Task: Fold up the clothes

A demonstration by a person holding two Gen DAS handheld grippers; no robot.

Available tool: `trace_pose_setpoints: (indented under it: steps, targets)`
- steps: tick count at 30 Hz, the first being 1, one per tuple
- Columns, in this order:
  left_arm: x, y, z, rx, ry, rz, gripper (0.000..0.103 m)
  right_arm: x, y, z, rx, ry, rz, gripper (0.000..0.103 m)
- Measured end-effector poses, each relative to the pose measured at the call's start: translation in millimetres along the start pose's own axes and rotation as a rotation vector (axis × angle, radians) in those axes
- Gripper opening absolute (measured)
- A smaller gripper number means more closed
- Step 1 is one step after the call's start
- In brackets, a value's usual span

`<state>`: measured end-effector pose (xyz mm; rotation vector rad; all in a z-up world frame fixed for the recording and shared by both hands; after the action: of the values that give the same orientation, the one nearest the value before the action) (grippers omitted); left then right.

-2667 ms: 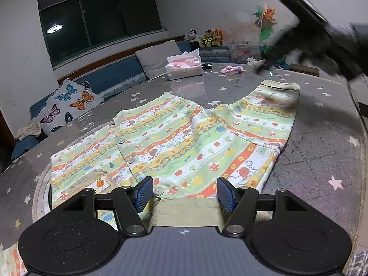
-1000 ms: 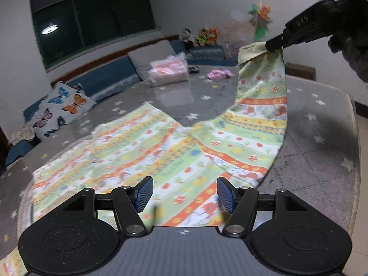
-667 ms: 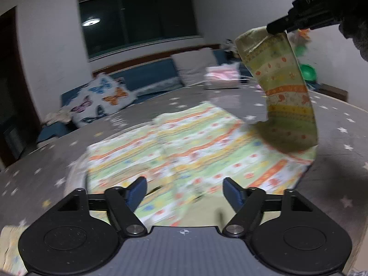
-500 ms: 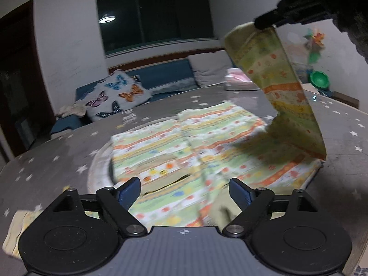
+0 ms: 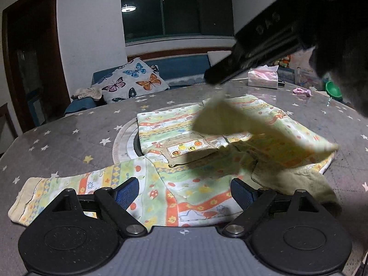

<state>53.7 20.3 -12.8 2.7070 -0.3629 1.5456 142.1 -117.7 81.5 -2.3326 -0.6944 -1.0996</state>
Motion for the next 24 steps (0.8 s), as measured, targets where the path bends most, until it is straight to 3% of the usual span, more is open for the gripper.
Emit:
trace_pose_setpoints:
  steps: [4, 10, 12, 18, 24]
  targets:
    - [2.1, 0.4, -1.0, -0.001, 0.003, 0.0, 0.088, -7.5, 3.4, -11.4, -0.002, 0.002, -0.01, 0.014]
    - [9.7, 6.5, 3.2, -0.025, 0.011, 0.006, 0.079, -36.1, 36.6, -41.7, -0.082, -0.056, -0.006, 0.023]
    - [13.1, 9.4, 3.0, -0.039, 0.013, 0.01, 0.067, -54.3, 50.9, -50.2, -0.107, -0.086, 0.014, 0.024]
    - [26.9, 20.1, 11.5, -0.08, 0.013, 0.02, 0.046, -97.1, 82.1, -62.1, -0.164, -0.132, 0.08, 0.027]
    - [30.1, 36.7, 24.5, -0.119, -0.012, 0.057, 0.041, -120.9, 104.9, -66.4, -0.185, -0.14, 0.145, 0.028]
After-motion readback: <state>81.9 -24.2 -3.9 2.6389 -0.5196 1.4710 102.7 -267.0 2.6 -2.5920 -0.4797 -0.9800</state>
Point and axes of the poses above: each gripper's, at about its wrist camera, not at the fingertips, and z roughly the way its jaws point, y to its right, x to its top, the point moved 2 cm from there along z, roughly the way its jaws point, and after that the axes turned 3 degrees about x, right-handed, at the moved point
